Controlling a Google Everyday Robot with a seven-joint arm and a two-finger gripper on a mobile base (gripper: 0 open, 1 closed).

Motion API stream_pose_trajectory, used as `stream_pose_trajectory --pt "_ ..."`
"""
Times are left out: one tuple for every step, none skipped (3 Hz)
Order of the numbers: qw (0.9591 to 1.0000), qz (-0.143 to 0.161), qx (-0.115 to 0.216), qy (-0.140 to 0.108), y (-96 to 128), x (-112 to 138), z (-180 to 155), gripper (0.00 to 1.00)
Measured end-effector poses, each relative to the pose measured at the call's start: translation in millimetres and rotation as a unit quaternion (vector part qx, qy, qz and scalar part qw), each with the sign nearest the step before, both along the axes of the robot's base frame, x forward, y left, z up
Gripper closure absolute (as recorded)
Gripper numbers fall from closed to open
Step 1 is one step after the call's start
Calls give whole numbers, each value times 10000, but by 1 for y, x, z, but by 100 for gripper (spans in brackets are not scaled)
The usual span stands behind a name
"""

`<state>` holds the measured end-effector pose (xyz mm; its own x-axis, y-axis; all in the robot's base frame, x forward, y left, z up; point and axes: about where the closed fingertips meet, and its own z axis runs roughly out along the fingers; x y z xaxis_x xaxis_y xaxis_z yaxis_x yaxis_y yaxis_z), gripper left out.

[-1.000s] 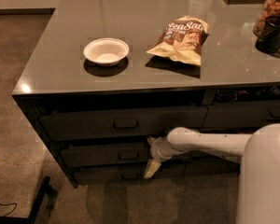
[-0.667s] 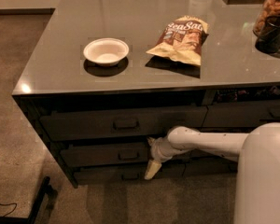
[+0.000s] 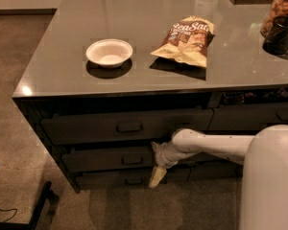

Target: Open middle drawer

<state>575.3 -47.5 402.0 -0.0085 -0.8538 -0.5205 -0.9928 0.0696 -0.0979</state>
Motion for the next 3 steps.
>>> stream_pose_trajectory --pt "9999 39 -35 133 -1 -10 5 0" --pt "9995 122 -76 268 -1 -26 16 0" --pt "9986 249 -115 463 -1 -46 26 0"
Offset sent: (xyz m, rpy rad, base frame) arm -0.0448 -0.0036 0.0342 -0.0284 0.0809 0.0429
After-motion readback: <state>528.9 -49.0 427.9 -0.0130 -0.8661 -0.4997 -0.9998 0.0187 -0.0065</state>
